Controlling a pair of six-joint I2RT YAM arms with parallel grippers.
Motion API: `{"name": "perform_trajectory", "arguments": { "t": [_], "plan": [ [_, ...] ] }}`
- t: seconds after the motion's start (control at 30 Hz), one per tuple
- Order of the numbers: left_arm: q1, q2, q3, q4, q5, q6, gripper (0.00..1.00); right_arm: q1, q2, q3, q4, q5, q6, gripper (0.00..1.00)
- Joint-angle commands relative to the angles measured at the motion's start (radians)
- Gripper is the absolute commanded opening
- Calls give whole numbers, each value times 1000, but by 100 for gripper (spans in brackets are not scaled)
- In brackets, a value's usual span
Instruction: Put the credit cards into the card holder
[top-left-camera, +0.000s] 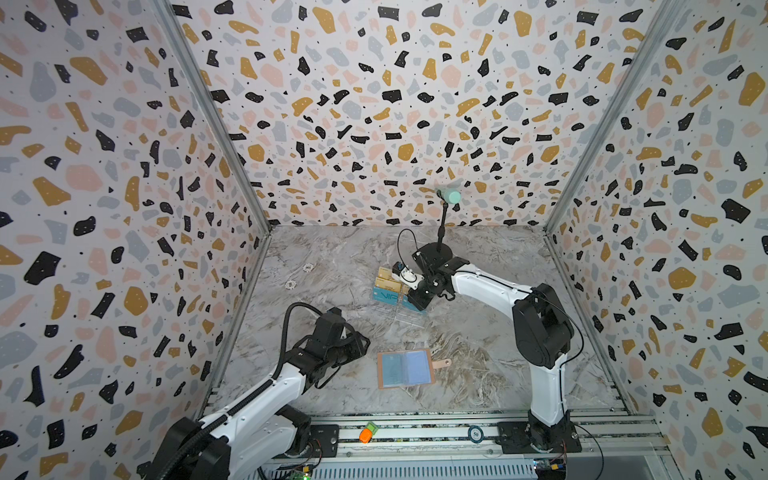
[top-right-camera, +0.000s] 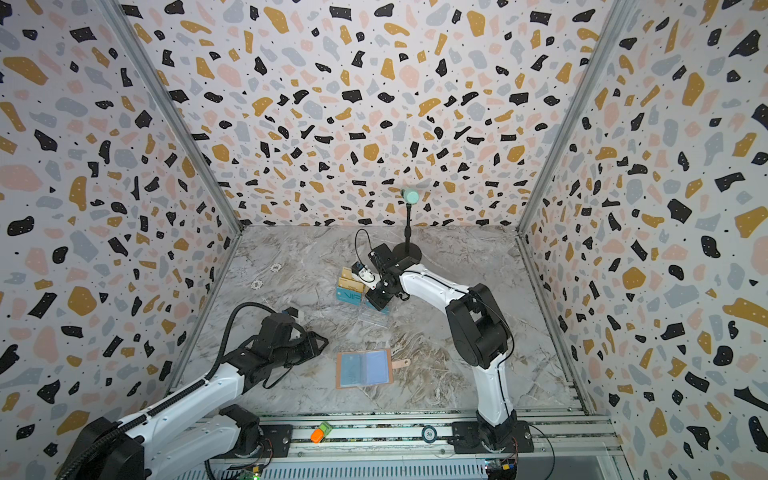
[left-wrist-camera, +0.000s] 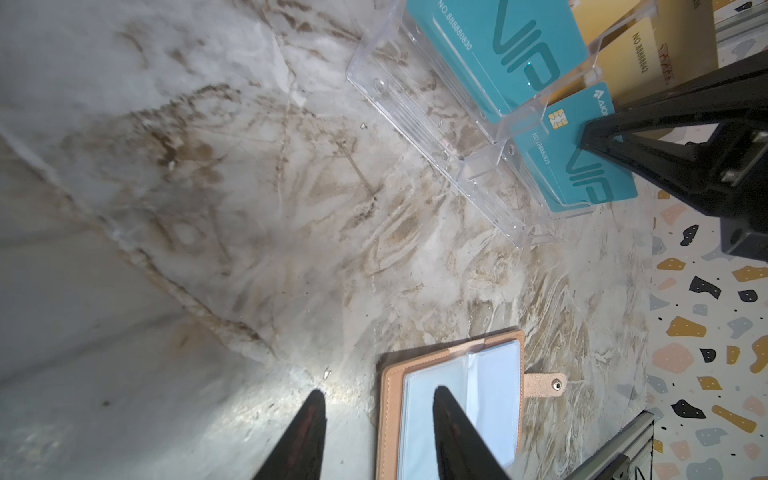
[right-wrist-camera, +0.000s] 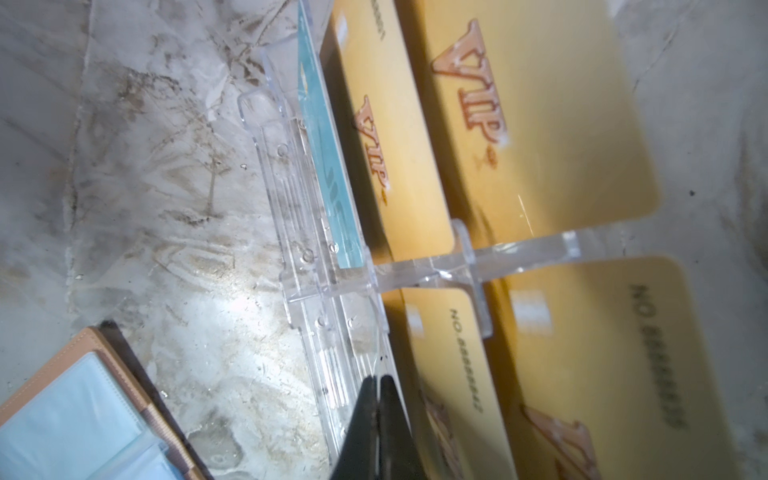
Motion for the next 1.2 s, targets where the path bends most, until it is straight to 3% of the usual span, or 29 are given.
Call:
{"name": "perform_trajectory", "arguments": {
  "t": [0.0, 0.3, 0.5, 0.7, 0.83, 1.0, 1.17],
  "plan": [
    [6, 3, 43, 5, 16, 13, 45, 5, -64, 17, -10, 21, -14, 0],
    [6, -13, 73, -10, 2, -17, 44, 9, -153, 28, -18, 52, 3, 0],
    [6, -14, 112, -55, -19, -18, 43, 10, -254, -32, 27, -3, 102, 0],
    [6, -88, 140, -129, -166, -9, 40, 17, -415, -231, 242, -206, 314, 0],
    [4, -90, 170, -185, -192, 24, 39, 64, -513, -363, 343, -162, 415, 0],
    [-16, -49, 191, -299, -233, 79, 34, 73, -619, -579, 520, -221, 636, 0],
    [-77, -60, 190, -288, -228, 87, 33, 138, -666, -806, 733, -194, 764, 0]
  ]
}}
